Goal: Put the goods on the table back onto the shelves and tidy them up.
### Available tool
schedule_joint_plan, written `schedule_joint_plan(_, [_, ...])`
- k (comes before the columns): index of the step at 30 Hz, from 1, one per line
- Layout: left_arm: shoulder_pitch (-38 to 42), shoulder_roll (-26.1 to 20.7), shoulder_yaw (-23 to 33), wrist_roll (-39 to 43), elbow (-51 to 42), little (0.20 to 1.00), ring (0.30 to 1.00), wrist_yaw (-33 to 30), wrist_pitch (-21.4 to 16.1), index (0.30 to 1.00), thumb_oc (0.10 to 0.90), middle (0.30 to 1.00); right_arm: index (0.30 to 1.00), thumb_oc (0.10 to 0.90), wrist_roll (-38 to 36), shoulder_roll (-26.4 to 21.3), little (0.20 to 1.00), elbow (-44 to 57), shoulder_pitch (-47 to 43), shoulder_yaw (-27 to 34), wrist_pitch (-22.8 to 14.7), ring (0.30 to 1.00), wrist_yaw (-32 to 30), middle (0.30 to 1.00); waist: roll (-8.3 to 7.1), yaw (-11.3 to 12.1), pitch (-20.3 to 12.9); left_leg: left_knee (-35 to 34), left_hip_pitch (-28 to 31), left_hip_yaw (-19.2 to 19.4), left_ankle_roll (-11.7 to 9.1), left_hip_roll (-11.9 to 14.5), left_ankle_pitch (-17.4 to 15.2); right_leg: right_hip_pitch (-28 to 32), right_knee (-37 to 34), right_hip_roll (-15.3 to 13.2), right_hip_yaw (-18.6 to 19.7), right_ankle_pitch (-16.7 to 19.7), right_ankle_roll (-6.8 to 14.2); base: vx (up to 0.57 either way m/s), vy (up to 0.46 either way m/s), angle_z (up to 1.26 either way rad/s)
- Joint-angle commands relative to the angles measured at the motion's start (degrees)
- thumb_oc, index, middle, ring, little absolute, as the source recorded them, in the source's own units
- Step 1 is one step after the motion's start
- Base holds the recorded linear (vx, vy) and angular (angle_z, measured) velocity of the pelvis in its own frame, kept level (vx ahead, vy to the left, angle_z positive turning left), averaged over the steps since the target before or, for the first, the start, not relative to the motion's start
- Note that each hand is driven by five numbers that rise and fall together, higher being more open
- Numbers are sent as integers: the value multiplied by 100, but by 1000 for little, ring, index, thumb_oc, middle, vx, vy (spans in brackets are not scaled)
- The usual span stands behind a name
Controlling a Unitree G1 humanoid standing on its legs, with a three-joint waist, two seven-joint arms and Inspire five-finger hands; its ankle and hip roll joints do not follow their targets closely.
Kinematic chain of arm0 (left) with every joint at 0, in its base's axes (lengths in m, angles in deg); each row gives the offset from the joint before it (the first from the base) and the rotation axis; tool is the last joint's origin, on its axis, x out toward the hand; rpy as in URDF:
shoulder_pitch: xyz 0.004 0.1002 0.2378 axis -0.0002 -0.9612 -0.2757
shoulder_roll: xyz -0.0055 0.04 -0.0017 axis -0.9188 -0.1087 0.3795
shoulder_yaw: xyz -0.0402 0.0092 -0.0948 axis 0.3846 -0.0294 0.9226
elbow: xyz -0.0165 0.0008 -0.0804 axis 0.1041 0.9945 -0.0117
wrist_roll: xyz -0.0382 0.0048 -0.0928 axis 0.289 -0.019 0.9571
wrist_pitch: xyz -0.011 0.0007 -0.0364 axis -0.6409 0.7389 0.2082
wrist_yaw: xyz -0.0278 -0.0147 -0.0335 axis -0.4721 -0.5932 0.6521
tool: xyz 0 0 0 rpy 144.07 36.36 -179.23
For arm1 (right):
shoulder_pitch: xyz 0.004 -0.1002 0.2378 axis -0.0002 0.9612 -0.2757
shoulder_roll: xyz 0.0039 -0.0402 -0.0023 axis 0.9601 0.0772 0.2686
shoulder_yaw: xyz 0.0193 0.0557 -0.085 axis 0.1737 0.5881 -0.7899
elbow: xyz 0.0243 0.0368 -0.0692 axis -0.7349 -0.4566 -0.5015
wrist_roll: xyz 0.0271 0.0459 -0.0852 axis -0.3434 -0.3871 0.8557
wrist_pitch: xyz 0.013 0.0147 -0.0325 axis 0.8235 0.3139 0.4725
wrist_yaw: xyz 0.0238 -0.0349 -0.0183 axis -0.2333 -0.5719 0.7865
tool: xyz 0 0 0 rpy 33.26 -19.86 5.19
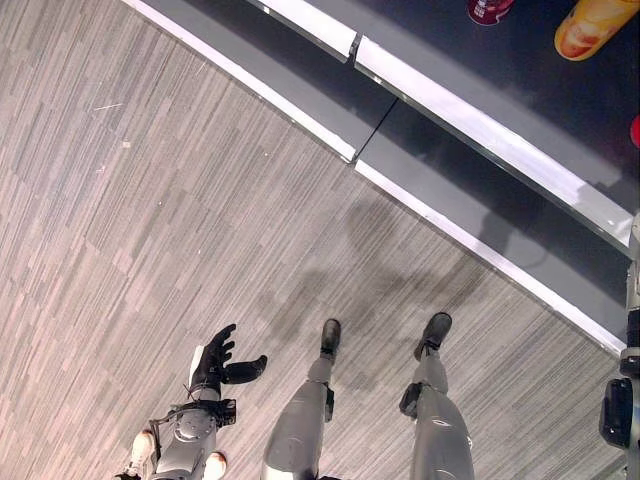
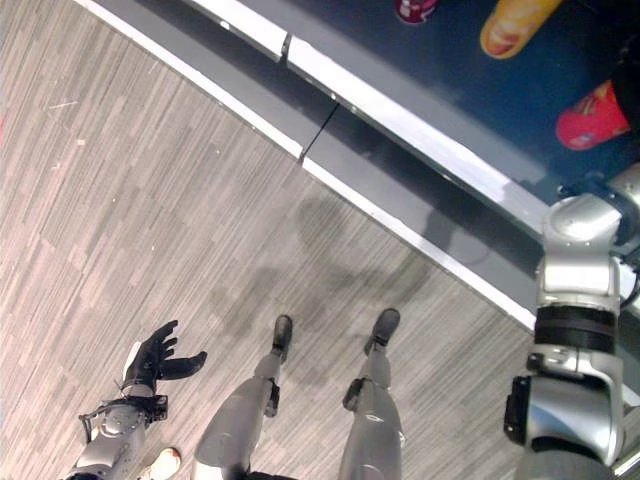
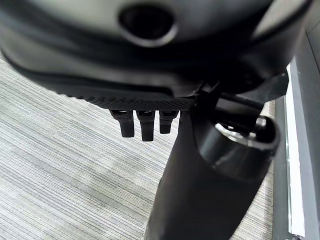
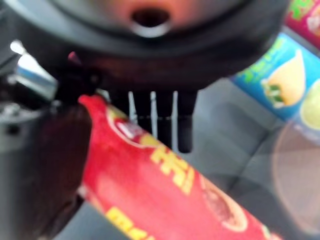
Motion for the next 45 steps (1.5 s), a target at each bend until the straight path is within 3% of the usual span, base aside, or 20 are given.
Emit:
schedule_joint_plan(1, [-297, -615, -61, 58, -34, 900, 900, -333, -232, 900, 800, 900, 900, 800, 219, -1066, 900, 319, -490, -198, -242, 900, -401, 900, -239, 35, -307, -73, -203, -28, -181, 114, 100, 0, 777, -372, 299, -834, 846, 0, 0, 0])
schedule_joint_plan(10, [-307, -523, -92, -1, 53, 900, 900, -327, -141, 900, 800, 900, 900, 800, 396, -850, 900, 713, -117, -44, -174, 900, -383, 900, -365, -37, -373, -68, -54, 89, -112, 65, 46, 167, 619, -423, 366, -708, 881, -15, 51, 2])
schedule_joint_plan(16, [-280, -459, -58, 102, 200, 900, 900, -189, -36, 900, 800, 900, 900, 800, 616, -378, 900, 1404, 612, 275, -209, 900, -190, 900, -642, -111, -453, 245, 98, 184, 6, 25, -230, 418, 454, -455, 479, -581, 917, -21, 98, -12])
schedule_joint_plan(17, [-233, -417, -28, 153, 292, 900, 900, -155, 18, 900, 800, 900, 900, 800, 689, -112, 900, 1707, 955, 379, -227, 900, -72, 900, -754, -198, -495, 347, 147, 226, 76, -11, -337, 472, 425, -500, 525, -519, 935, -24, 143, -7])
schedule_joint_plan(25, [-154, -362, 144, -1, 579, 900, 900, -46, 183, 900, 800, 900, 900, 800, 737, 976, 900, 2550, 2311, 932, -338, 900, 434, 900, -1097, -564, -734, 425, 517, 448, 348, -262, -593, 639, 440, -759, 695, -279, 1064, -21, 192, -18])
schedule_joint_plan(27, [-161, -361, 274, -92, 640, 900, 900, 14, 263, 900, 800, 900, 900, 800, 581, 1384, 900, 2782, 2715, 1030, -478, 900, 702, 900, -1257, -774, -812, 432, 726, 644, 426, -343, -698, 630, 483, -820, 770, 27, 1137, -32, 228, -26])
schedule_joint_plan(30, [-197, -412, 389, -151, 755, 900, 900, 54, 311, 900, 800, 900, 900, 800, 458, 1668, 900, 2883, 2920, 1013, -551, 900, 878, 900, -1393, -811, -824, 456, 872, 843, 462, -327, -743, 643, 457, -814, 756, 202, 1167, -32, 101, -45])
schedule_joint_plan(32, [-213, -430, 553, -205, 896, 900, 900, 114, 377, 900, 800, 900, 900, 800, 382, 1886, 900, 2962, 3198, 1073, -613, 900, 1056, 900, -1441, -874, -844, 476, 981, 1052, 472, -200, -762, 678, 513, -766, 566, 157, 1170, -79, 38, -79])
schedule_joint_plan(33, [-307, -438, 710, -205, 951, 900, 900, 150, 433, 900, 800, 900, 900, 800, 326, 1950, 900, 3013, 3395, 1124, -650, 900, 1202, 900, -1422, -877, -904, 529, 1009, 1259, 478, -38, -769, 806, 688, -784, 279, -77, 1119, -104, 25, -68])
schedule_joint_plan(34, [-311, -439, 710, -207, 948, 900, 900, 152, 433, 900, 800, 900, 900, 800, 324, 1952, 900, 3018, 3401, 1127, -651, 900, 1206, 900, -1433, -879, -901, 532, 1001, 1262, 481, -51, -748, 796, 694, -798, 284, -66, 1116, -155, 34, -116])
schedule_joint_plan(36, [-484, -451, 866, -282, 1136, 900, 900, 196, 496, 900, 800, 900, 900, 800, 386, 1826, 900, 3160, 3520, 1151, -654, 900, 1408, 900, -1414, -789, -1022, 654, 1019, 1629, 455, 198, -744, 1107, 1008, -989, -105, -244, 1062, -195, -19, -127])
schedule_joint_plan(38, [-727, -438, 1055, -330, 1293, 900, 900, 312, 547, 900, 800, 900, 900, 800, 421, 1250, 900, 3121, 3515, 1112, -557, 900, 1786, 900, -1495, -554, -1360, 569, 1172, 2249, 289, 547, -731, 1519, 994, -1386, -739, 94, 1185, -139, -227, -172])
schedule_joint_plan(41, [-838, -471, 1193, -321, 1302, 900, 900, 435, 548, 900, 800, 900, 900, 800, 301, 762, 900, 3010, 3382, 1013, -534, 900, 2029, 900, -1646, -346, -1581, 465, 1255, 2750, 124, 791, -555, 1770, 689, -1494, -1466, 408, 1185, -63, -286, -159])
schedule_joint_plan(44, [-821, -469, 1264, -339, 1338, 900, 900, 513, 530, 900, 800, 900, 900, 800, 138, 400, 900, 2908, 3516, 1146, -550, 900, 2274, 900, -1798, -367, -1777, 543, 1322, 3022, -103, 1012, -428, 1910, 310, -1290, -1524, 114, 1185, 84, -296, -110])
schedule_joint_plan(45, [-826, -452, 1262, -322, 1337, 900, 900, 534, 528, 900, 800, 900, 900, 800, 75, 329, 900, 2883, 3574, 1195, -525, 900, 2353, 900, -1765, -381, -1818, 583, 1345, 3041, -177, 1133, -392, 1911, 264, -1178, -1434, -3, 1185, 115, -328, -98])
